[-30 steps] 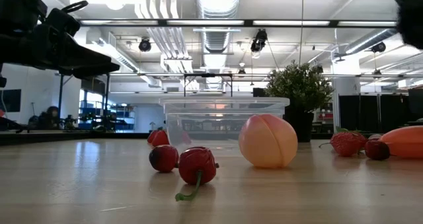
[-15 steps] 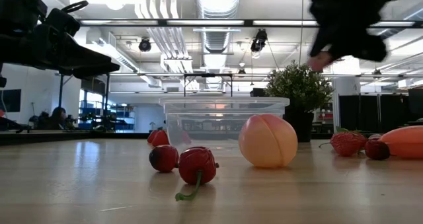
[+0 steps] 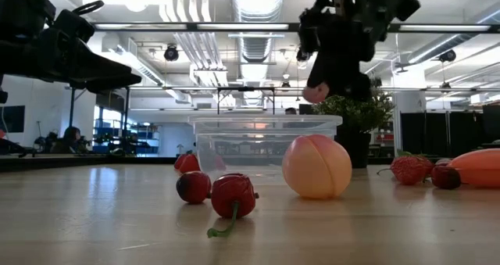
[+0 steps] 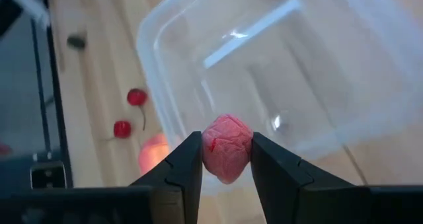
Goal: Pick and placing Produce into tupperware
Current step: Put the peach into the transparent bin, then put the carrot into the transparent bin
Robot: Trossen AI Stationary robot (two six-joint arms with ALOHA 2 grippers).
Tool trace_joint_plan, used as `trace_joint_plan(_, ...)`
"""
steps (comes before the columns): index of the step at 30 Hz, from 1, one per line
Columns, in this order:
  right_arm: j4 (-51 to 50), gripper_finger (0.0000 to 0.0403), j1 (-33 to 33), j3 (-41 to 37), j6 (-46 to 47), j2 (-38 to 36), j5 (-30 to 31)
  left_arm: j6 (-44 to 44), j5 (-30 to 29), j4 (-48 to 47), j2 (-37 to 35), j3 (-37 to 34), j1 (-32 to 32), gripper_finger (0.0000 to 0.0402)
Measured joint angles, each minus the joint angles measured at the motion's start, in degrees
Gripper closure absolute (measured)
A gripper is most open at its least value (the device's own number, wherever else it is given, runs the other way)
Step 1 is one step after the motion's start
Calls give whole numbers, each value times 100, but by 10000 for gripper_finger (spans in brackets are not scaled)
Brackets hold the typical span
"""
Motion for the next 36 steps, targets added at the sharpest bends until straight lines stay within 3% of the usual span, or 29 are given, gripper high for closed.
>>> trace_joint_plan(8,-698,294,46,990,-1209,804,-140,0,-1,4,-3,0,-1,119)
trace_joint_plan(13,-1392,291,46,1650,-1583,1018,376,0,0,4,-3,1,-1,119)
trace_joint_plan(18,-1722,260,46,2196,-2202,1210,789,0,-1,4,1,1,-2,119)
trace_joint_plan(27,-2630,191,162,3138,-1480,1789,807,0,0,2,1,-1,0,119)
trace_joint_plan(36,-3614,191,493,3289,-454,1955,1152,0,-1,6,1,-1,0,119)
